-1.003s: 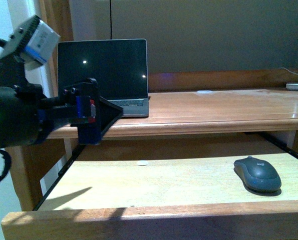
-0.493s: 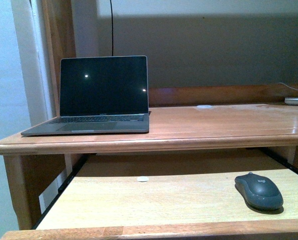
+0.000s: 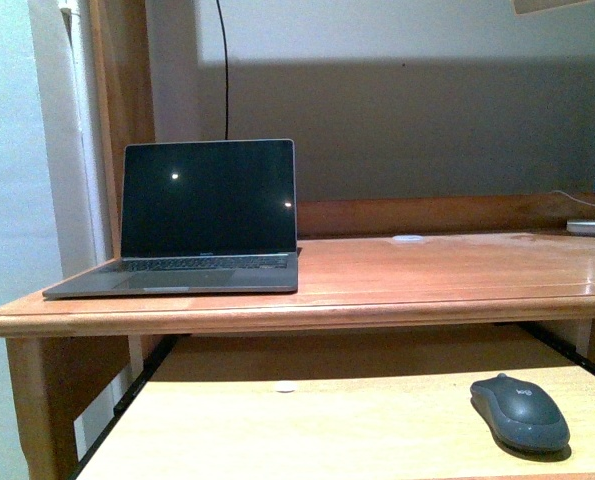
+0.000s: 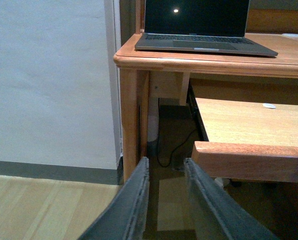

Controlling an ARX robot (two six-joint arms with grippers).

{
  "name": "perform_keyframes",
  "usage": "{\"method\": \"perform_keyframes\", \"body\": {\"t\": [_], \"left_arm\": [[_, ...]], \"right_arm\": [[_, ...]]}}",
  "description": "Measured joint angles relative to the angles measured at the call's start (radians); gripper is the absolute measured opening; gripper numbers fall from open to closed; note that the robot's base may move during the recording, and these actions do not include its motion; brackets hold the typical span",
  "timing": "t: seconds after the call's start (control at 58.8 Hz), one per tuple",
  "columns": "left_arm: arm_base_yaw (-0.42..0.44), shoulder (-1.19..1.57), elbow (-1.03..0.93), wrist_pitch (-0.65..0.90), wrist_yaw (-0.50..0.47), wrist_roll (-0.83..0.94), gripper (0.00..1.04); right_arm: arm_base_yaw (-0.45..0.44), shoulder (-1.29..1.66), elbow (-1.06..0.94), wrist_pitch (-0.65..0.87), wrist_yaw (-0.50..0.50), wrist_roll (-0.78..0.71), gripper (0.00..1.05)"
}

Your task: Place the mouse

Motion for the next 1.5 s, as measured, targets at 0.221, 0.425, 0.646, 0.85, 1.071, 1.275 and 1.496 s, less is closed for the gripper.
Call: {"method": "perform_keyframes", "body": {"t": [0.221, 0.425, 0.646, 0.85, 1.071, 1.275, 1.496], "left_arm": [[0.179, -0.058, -0.048, -0.014, 0.168, 0.004, 0.03], [0.182, -0.061, -0.048, -0.014, 0.175, 0.004, 0.03], [0.182, -0.061, -0.048, -0.014, 0.175, 0.004, 0.03], [0.182, -0.061, -0.048, -0.014, 0.175, 0.004, 0.34], [0.182, -0.061, -0.048, -0.014, 0.176, 0.004, 0.69], [0.182, -0.061, -0.048, -0.014, 0.176, 0.005, 0.99], [0.183, -0.061, -0.048, -0.014, 0.175, 0.005, 0.97]], "right_arm": [[0.129, 0.347, 0.168, 0.210, 0.135, 0.004, 0.97], [0.260, 0.614, 0.283, 0.310, 0.256, -0.047, 0.97], [0.324, 0.835, 0.386, 0.352, 0.357, -0.143, 0.97], [0.344, 0.998, 0.503, 0.332, 0.472, -0.230, 0.97], [0.342, 1.099, 0.610, 0.259, 0.530, -0.256, 0.97], [0.321, 1.171, 0.688, 0.163, 0.573, -0.225, 0.97], [0.302, 1.219, 0.751, 0.081, 0.583, -0.182, 0.97]]}}
